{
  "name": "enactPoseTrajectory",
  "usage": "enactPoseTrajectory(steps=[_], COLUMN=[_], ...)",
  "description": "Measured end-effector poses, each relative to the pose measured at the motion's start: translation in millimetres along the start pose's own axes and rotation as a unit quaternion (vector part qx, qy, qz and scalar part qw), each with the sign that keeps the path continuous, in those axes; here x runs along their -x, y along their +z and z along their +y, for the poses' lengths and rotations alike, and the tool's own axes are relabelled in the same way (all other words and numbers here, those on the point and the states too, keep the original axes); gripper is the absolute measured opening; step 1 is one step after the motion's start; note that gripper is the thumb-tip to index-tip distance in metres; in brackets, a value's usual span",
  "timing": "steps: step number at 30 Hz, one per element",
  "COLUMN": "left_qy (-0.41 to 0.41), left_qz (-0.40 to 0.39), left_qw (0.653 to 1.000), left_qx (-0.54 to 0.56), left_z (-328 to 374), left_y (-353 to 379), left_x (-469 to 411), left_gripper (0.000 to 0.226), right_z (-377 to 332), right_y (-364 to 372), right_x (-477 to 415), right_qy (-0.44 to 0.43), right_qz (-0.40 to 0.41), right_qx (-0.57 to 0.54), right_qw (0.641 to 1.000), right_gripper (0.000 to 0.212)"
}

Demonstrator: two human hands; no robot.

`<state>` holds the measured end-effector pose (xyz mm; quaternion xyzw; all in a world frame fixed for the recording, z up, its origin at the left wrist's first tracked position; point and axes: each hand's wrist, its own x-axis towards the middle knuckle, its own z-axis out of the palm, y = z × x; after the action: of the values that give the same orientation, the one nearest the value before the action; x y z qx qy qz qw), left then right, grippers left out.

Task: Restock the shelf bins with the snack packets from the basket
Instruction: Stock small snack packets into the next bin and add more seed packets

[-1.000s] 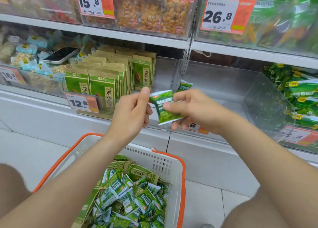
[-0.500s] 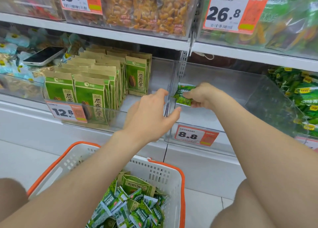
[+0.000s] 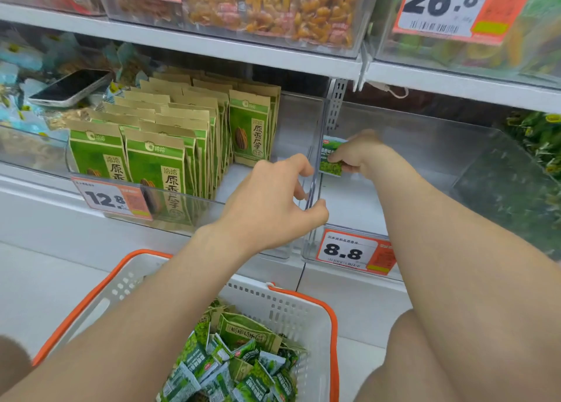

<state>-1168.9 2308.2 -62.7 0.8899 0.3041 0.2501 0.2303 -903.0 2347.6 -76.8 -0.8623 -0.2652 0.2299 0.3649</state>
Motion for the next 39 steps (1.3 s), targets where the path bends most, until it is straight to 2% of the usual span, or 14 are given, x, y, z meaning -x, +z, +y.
enactPoseTrajectory(steps=[5,7,11,17,19,21,23,27,29,31,32,34,36,39], left_qy=[0.001,0.001,0.004,0.018,0.023,0.035,0.070,0.198,0.229,0.205,0.168,0.070,0.012,-0.025], left_qz=[0.013,0.017,0.012,0.039,0.047,0.062,0.110,0.288,0.295,0.241,0.180,-0.012,-0.183,-0.335], left_qw=[1.000,1.000,0.999,0.998,0.997,0.996,0.991,0.933,0.921,0.941,0.959,0.978,0.951,0.900], left_qx=[-0.006,-0.019,-0.038,-0.048,-0.052,-0.058,-0.041,-0.089,-0.110,-0.121,-0.138,-0.196,-0.249,-0.278], left_z=[-0.2,0.5,0.9,-0.1,-0.9,-0.7,-1.6,-6.5,-13.0,-21.7,-25.8,-35.0,-46.6,-67.6], left_y=[2.4,3.5,3.8,6.2,7.0,10.8,15.8,17.3,21.8,33.4,40.7,55.9,70.1,91.0], left_x=[-0.4,1.0,2.4,7.7,10.4,14.7,22.5,46.2,62.3,78.6,85.6,97.7,108.8,133.2], left_gripper=[0.044,0.044,0.051,0.057,0.058,0.056,0.049,0.014,0.014,0.022,0.026,0.033,0.031,0.022], right_z=[5.3,5.0,5.7,2.4,0.9,-2.2,-4.2,-3.0,-2.5,2.2,6.4,20.2,36.3,56.7], right_y=[-2.8,-0.1,-5.5,-15.1,-18.8,-22.3,-24.5,-30.9,-36.8,-36.2,-32.4,-17.6,0.0,22.4], right_x=[12.0,15.7,26.1,39.0,49.4,66.0,91.6,159.6,199.2,231.7,244.1,260.3,269.4,281.3], right_qy=[-0.082,-0.068,-0.023,-0.006,-0.047,-0.128,-0.199,-0.292,-0.313,-0.338,-0.348,-0.355,-0.354,-0.373], right_qz=[0.067,0.088,0.062,-0.021,-0.025,-0.003,0.032,0.094,0.118,0.098,0.067,-0.021,-0.096,-0.163], right_qx=[0.125,0.169,0.199,0.198,0.228,0.269,0.290,0.296,0.293,0.291,0.299,0.332,0.376,0.439], right_qw=[0.987,0.979,0.978,0.980,0.972,0.955,0.935,0.905,0.896,0.890,0.886,0.874,0.851,0.801], right_gripper=[0.048,0.061,0.036,0.029,0.020,0.019,0.021,0.021,0.021,0.024,0.026,0.025,0.023,0.034])
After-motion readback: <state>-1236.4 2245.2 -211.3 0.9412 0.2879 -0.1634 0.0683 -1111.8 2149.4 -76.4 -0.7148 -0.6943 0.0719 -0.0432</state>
